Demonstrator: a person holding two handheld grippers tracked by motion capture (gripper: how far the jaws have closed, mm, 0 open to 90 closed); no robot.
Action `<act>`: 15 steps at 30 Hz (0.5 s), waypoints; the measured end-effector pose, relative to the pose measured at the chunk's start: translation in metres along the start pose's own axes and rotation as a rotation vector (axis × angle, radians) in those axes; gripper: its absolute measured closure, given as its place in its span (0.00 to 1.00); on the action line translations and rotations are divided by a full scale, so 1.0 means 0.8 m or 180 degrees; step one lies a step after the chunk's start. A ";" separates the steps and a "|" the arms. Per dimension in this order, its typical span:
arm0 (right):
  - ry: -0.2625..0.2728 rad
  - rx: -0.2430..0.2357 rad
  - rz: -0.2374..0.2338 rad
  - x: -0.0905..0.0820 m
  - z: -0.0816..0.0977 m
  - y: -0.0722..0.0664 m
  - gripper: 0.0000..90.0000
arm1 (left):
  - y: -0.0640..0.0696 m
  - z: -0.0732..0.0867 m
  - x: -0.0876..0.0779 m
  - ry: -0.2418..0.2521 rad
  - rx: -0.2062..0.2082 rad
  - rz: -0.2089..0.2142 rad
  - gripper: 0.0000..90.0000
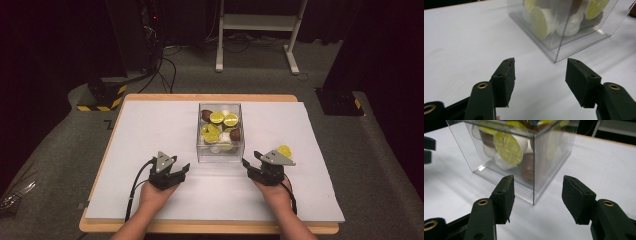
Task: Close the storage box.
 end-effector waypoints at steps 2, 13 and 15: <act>-0.0027 0.0008 -0.0003 -0.003 0.005 0.003 0.50 | -0.011 0.002 -0.010 -0.0016 -0.0007 -0.0044 0.45; -0.0391 -0.0010 0.0047 -0.012 0.039 0.017 0.46 | -0.073 0.027 -0.052 -0.0481 -0.0015 -0.0403 0.37; -0.0496 -0.0032 0.0035 -0.011 0.046 0.018 0.44 | -0.081 0.030 -0.060 -0.0540 0.0034 -0.0421 0.35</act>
Point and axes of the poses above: each handheld gripper's, and its own axes: x roughly forward along the jaws, z roughly out of its underside, y roughly to its right, the point moved 4 cm from there along x, roughly forward along the jaws, and after that the axes turned 7 degrees about z, right-handed, at the moved point
